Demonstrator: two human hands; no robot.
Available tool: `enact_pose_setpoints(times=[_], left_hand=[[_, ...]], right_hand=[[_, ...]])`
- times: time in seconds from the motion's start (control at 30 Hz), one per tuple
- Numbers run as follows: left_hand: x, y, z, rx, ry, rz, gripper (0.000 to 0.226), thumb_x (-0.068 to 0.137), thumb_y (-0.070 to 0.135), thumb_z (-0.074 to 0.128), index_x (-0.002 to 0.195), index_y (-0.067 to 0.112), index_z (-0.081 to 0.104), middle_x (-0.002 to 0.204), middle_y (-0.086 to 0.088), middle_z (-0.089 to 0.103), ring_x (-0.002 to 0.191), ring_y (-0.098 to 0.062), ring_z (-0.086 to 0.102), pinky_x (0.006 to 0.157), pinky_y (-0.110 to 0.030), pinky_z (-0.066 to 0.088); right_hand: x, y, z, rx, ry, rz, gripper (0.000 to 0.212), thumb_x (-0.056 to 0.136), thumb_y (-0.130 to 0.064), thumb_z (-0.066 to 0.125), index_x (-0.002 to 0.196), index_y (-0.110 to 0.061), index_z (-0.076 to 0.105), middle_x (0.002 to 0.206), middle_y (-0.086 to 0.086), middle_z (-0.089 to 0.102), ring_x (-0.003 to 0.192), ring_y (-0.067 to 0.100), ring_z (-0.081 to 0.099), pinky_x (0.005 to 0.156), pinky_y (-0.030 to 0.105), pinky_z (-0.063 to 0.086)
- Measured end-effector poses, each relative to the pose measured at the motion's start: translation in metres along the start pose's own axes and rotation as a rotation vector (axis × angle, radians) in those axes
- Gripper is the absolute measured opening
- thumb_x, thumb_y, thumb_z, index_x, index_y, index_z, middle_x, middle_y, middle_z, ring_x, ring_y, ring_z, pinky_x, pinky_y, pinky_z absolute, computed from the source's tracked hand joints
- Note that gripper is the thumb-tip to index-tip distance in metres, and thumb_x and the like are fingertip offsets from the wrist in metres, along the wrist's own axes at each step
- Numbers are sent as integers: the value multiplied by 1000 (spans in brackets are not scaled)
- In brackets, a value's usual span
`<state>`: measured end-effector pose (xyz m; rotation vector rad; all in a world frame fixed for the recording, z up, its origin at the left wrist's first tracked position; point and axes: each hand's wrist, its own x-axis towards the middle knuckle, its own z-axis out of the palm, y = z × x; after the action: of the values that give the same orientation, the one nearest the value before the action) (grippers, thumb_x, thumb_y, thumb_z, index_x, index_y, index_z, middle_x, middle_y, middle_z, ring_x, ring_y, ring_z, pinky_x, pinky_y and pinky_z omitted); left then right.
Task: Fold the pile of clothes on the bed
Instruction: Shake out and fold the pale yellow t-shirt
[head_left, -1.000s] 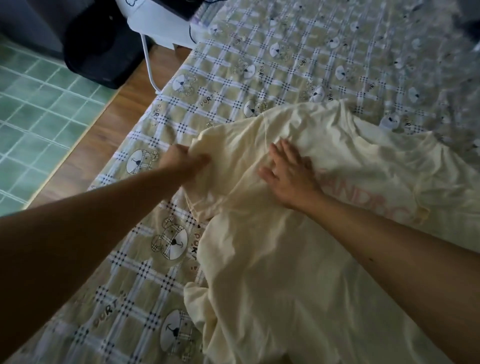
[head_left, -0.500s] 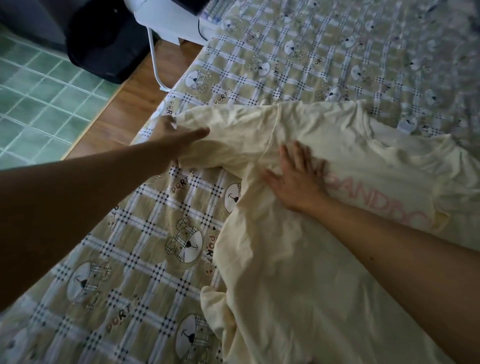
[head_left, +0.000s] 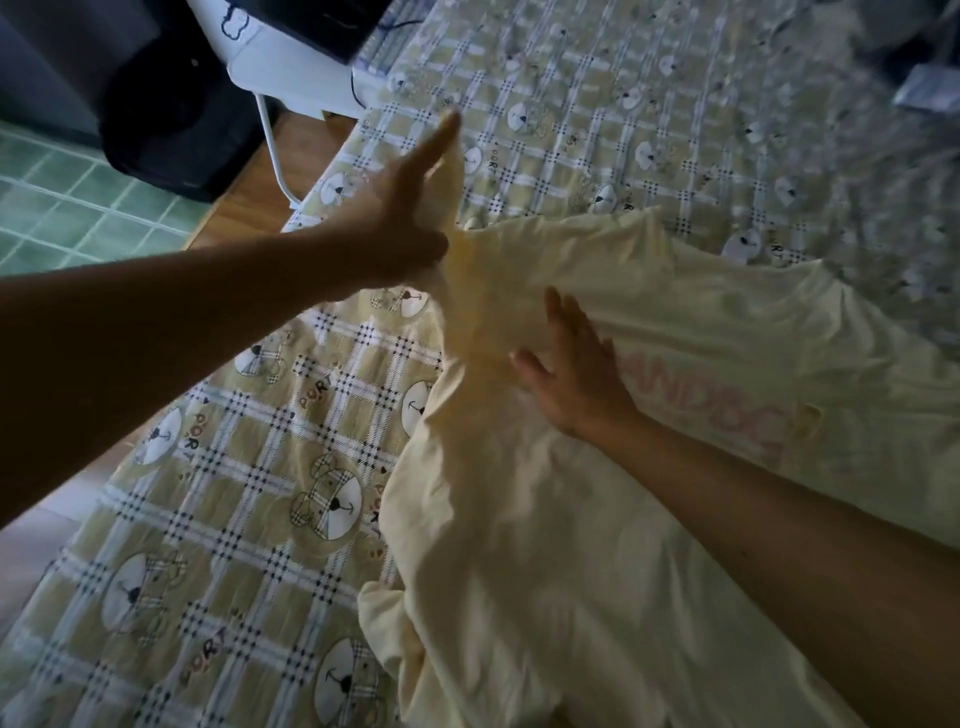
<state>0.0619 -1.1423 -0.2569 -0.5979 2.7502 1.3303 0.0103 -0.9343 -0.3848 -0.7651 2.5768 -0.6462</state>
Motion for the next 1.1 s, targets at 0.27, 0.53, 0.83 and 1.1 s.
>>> enact_pose_setpoints(times=[0.27, 0.53, 0.83, 1.1], left_hand=[[3, 53, 128, 254, -315, 290, 91, 99, 41, 55, 158, 25, -13, 142, -26, 50, 109, -35, 64, 100, -46, 49], [-5, -24, 208, 716, -244, 176, 74, 99, 58, 28, 158, 30, -7, 167, 1, -14, 153, -24, -12, 123, -45, 0], [17, -37, 201, 792, -174, 198, 92, 79, 78, -2, 158, 31, -3, 167, 4, -12, 153, -22, -11, 122, -51, 0], [-16, -19, 189, 635, -189, 126, 91, 86, 68, 25, 159, 17, 10, 167, -7, 4, 154, -25, -1, 122, -50, -2]], right_hand=[[-64, 104, -56, 365, 298, 229, 82, 92, -51, 47, 158, -17, 11, 159, 11, 26, 145, 24, 31, 114, 34, 30], [-116, 153, -59, 126, 316, -117, 68, 96, -37, 45, 156, -17, 21, 159, 8, 26, 148, 20, 26, 118, 34, 27], [-100, 226, -103, -384, 207, 122, 75, 94, -60, 15, 158, -23, 2, 166, 5, -6, 153, 27, -4, 121, 56, 8], [-117, 229, -103, -277, -58, 222, 90, 81, -68, 18, 158, -22, 4, 166, 7, -5, 153, 27, -4, 120, 58, 7]])
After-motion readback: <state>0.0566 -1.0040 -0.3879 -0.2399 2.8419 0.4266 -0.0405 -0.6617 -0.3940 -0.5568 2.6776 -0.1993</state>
